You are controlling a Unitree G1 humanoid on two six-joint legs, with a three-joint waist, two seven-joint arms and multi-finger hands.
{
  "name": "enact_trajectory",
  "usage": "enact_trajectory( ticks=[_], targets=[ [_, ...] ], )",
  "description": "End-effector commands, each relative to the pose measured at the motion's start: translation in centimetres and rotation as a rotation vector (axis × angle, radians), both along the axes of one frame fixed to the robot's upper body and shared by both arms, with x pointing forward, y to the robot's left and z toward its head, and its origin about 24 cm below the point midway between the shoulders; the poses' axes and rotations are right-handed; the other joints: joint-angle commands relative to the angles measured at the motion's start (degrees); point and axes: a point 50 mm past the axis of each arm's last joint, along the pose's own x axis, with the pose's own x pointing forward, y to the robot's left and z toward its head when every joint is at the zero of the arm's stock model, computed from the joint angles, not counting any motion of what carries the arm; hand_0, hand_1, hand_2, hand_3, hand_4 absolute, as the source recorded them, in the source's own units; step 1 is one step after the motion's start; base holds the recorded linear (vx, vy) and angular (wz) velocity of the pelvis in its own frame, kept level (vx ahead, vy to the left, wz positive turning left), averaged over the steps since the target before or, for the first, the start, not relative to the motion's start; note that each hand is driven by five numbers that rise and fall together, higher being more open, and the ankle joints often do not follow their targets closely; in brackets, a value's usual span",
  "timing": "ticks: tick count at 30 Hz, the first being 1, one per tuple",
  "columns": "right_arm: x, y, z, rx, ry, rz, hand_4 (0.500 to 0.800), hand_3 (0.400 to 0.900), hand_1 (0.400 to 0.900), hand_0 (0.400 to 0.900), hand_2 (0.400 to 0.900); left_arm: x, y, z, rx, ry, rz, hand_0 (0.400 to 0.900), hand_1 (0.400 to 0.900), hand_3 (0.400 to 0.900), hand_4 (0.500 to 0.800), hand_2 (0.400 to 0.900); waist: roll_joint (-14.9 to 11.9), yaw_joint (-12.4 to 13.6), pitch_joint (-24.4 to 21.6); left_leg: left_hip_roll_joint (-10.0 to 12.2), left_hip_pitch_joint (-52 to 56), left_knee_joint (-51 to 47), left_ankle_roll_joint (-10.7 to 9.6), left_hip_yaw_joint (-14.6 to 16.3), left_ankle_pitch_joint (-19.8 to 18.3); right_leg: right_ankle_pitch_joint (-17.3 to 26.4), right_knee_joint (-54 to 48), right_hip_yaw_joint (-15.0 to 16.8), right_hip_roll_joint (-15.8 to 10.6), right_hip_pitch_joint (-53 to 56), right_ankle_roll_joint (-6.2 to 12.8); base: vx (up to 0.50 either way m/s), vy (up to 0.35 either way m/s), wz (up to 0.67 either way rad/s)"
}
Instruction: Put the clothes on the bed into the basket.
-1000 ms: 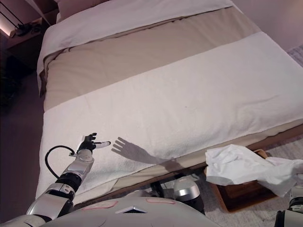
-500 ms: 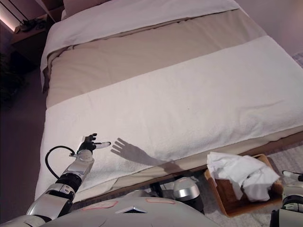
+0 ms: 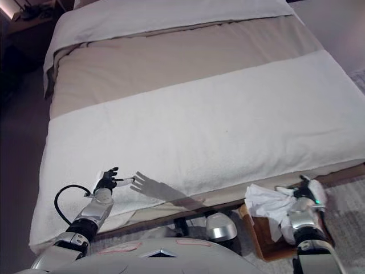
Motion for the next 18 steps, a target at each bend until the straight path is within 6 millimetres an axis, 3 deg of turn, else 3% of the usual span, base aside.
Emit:
enact_trajectory(
  ticks=[1, 4, 9, 18],
  targets=[
    [2.2, 1.3, 0.2, 0.032, -0.071, 0.042, 0.8, 0.9, 0.9, 0.9, 0.9, 1.3, 0.0, 0.6, 0.048, -0.048, -0.039, 0.9, 0.9, 0.9, 0.8, 0.9, -1.2, 2.5, -4.2, 1.4, 5.7, 0.3, -1.0, 1.2, -5.3, 0.0, 0.2, -4.5, -1.1, -2.7, 3.38, -0.04, 0.016, 0.28],
    [1.4, 3.9, -1.7, 0.116, -0.003, 0.063, 0.8, 0.9, 0.9, 0.9, 0.9, 1.1, -1.5, -0.2, 0.013, -0.016, -0.081, 0.9, 0.9, 0.9, 0.8, 0.9, -1.5, 2.9, -4.2, 1.2, 5.8, 0.3, -0.8, 0.7, -5.2, 0.0, 0.2, -5.0, -1.3, -2.3, 3.3, -0.03, 0.015, 0.19],
    [-0.8, 6.1, -4.2, 0.197, 0.159, 0.09, 0.8, 0.9, 0.9, 0.9, 0.9, 0.7, -2.6, -1.1, -0.015, 0.034, -0.121, 0.9, 0.9, 0.9, 0.8, 0.9, -1.6, 3.7, -4.4, 0.9, 6.1, 0.3, -0.7, 0.1, -5.3, -0.4, 0.2, -5.5, -1.5, -1.6, 3.09, -0.01, 0.017, 0.11],
    [-2.4, 4.5, -4.5, 0.153, 0.222, 0.059, 0.8, 0.9, 0.9, 0.9, 0.9, -0.2, -2.2, -1.6, -0.023, 0.069, -0.097, 0.9, 0.9, 0.9, 0.8, 0.9, -1.9, 4.3, -4.3, 0.6, 6.3, 0.3, -0.6, -0.9, -5.3, -0.5, 0.2, -6.3, -1.8, -0.9, 3.07, 0.0, 0.006, 0.05]
  ],
)
